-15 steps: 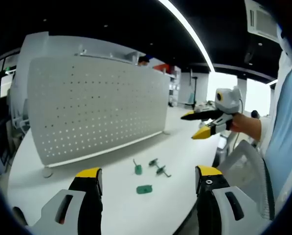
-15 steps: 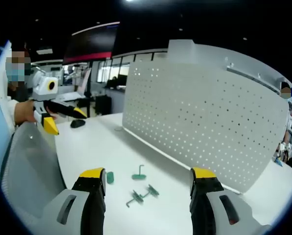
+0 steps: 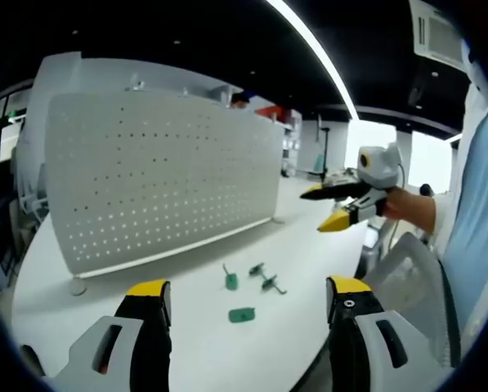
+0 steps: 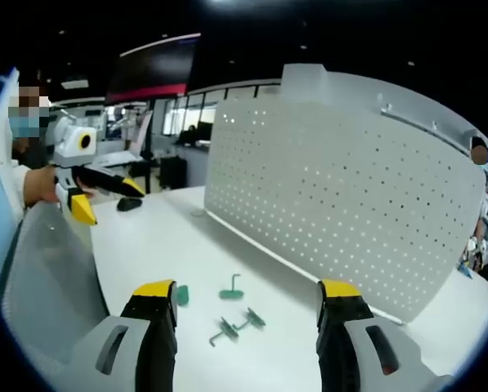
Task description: Insert the hook assembly into the mounting plate slot until the hook locks in place.
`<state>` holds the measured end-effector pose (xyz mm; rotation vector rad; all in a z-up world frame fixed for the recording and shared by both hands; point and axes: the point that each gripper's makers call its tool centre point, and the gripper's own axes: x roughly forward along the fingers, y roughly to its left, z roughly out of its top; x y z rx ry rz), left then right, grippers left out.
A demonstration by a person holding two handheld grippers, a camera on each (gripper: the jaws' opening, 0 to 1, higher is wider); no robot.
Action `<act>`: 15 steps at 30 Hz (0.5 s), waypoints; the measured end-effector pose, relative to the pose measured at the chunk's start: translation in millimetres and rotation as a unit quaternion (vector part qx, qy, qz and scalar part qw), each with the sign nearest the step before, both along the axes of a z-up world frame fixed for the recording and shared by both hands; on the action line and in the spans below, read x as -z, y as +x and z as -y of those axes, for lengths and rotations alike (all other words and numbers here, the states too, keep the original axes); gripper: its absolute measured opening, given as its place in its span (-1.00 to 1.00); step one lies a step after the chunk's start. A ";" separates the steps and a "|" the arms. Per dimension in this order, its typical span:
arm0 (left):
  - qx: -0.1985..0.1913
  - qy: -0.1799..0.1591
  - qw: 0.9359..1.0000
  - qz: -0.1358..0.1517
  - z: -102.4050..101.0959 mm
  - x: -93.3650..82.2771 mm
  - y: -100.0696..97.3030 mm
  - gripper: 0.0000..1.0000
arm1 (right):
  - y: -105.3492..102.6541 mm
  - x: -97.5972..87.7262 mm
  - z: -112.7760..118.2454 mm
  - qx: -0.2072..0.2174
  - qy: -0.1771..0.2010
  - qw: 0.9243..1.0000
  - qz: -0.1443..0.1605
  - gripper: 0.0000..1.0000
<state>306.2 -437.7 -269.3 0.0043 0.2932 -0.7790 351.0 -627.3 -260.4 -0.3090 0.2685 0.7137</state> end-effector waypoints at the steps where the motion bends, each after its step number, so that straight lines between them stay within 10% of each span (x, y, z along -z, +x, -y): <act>1: 0.001 0.001 1.000 0.000 0.2 0.2 -0.3 0.59 | 0.3 -0.1 -0.4 0.000 -0.001 1.000 0.001 0.39; 15: 0.000 0.005 1.000 0.002 -0.6 1.1 -0.2 0.59 | 3.8 2.2 -3.7 -0.004 -0.004 1.000 -0.001 0.38</act>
